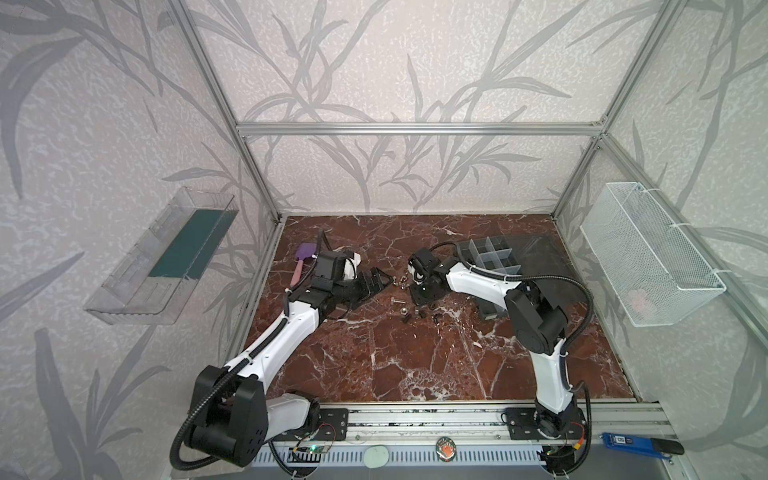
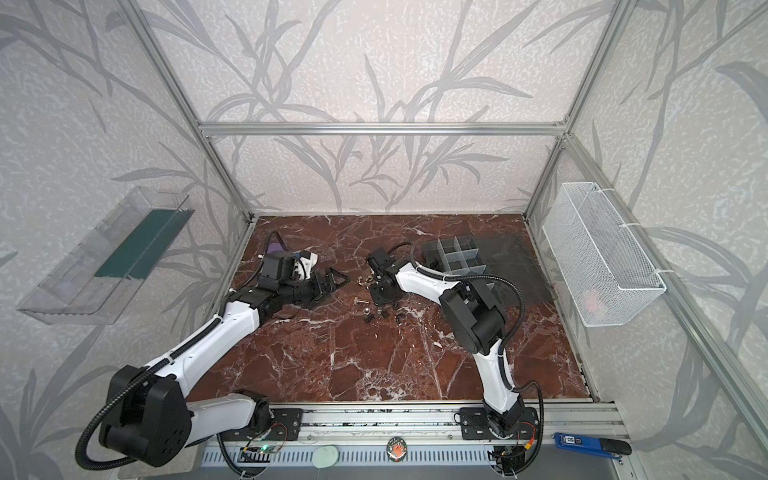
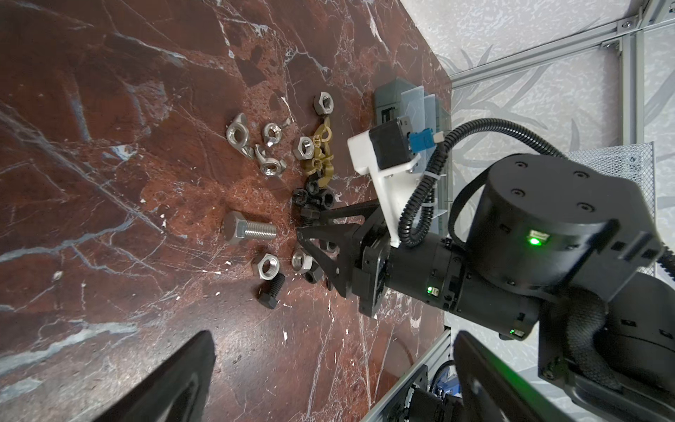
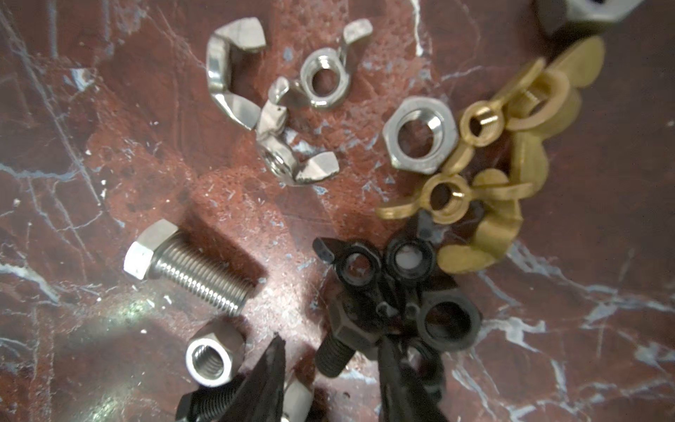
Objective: Sort the screws and nuts into containers
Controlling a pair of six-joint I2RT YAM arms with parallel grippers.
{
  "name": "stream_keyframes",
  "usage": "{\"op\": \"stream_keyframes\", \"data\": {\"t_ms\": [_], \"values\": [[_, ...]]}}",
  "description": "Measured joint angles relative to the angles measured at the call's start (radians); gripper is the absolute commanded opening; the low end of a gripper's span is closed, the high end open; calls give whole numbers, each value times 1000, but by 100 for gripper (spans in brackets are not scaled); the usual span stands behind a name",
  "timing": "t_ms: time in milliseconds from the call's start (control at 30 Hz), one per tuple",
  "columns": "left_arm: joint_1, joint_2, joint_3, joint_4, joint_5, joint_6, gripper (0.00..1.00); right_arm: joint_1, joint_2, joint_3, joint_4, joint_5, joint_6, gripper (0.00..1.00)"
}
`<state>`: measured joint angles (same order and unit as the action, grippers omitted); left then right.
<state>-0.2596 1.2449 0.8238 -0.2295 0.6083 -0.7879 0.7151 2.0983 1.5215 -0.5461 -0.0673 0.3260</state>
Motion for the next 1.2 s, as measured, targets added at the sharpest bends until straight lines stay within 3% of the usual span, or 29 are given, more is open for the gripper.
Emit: {"op": "stream_keyframes", "data": {"t_ms": [400, 733, 1000, 1200], "values": [[0, 2, -2, 16, 3, -10, 99, 0, 56, 56, 10, 16, -6, 33], [0, 2, -2, 14, 2, -10, 99, -9, 74, 82, 11, 24, -21, 18], [0, -4, -2, 10, -5, 0, 99, -26, 61, 78, -1, 16, -24, 17], [-10, -2, 25, -4, -10, 13, 99, -69, -31, 69, -18, -1, -24, 17]]}}
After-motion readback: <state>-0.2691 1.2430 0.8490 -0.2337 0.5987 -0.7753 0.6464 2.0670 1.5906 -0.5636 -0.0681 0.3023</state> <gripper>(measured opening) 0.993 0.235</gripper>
